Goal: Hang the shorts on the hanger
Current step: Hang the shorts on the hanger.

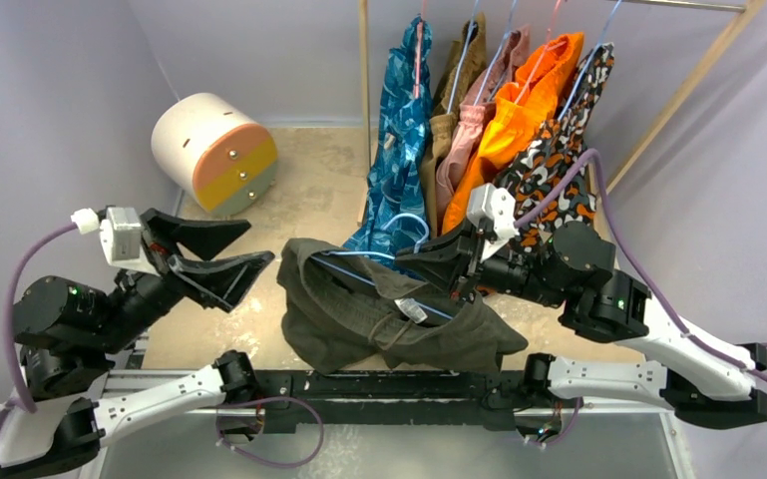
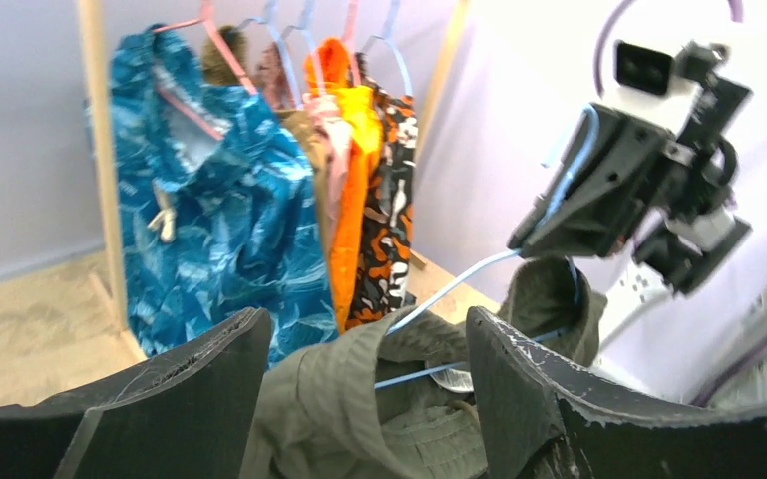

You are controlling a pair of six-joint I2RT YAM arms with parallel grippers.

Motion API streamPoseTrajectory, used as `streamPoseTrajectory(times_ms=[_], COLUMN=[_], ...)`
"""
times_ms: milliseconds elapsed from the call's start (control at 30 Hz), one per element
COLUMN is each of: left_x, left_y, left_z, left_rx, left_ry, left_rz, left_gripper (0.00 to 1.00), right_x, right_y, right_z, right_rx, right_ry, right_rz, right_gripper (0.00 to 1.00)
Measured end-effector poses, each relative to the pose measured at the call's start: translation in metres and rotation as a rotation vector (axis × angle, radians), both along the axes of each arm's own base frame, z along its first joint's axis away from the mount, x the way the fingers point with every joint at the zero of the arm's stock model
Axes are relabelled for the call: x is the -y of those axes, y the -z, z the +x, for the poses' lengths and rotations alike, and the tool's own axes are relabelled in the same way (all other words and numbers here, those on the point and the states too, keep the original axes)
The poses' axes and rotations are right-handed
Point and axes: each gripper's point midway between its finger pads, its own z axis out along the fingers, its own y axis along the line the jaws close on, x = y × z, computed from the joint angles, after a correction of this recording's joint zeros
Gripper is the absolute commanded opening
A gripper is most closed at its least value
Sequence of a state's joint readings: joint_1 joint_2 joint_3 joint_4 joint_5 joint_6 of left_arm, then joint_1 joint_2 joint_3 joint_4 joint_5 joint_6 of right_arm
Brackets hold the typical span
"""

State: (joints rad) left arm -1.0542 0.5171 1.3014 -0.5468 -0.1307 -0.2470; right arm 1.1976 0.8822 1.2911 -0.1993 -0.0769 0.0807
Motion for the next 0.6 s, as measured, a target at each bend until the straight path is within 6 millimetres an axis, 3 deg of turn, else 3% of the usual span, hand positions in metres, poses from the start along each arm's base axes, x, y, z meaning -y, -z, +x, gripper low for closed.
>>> streamPoseTrajectory(times_ms=[67, 167, 433, 600], left_x=[-0.013, -0.015, 0.029, 0.045], left_y=[0.001, 0.017, 0.076, 0.098], left_z=[0.006, 0.017, 0.044, 0.054], left_rx=[-0.056, -0.147, -0.322, -0.364], left_ry=[-0.065, -0.126, -0.167, -0.184], left_rz=[-0.046, -0.059, 0.130, 0.223], left_gripper=[0.71, 0.67, 0.65, 0.65], right_x=[0.003, 0.004, 0.000, 0.000], right_y=[0.002, 0.007, 0.024, 0.024], right_z=[0.006, 0.013, 0.025, 0.027], right_rx=[-0.004, -0.011, -0.035, -0.042], right_ry=[0.036, 0.075, 0.132, 0.142], right_rz=[-0.005, -0.022, -0.082, -0.083], right_gripper=[0.00, 0.00, 0.00, 0.00])
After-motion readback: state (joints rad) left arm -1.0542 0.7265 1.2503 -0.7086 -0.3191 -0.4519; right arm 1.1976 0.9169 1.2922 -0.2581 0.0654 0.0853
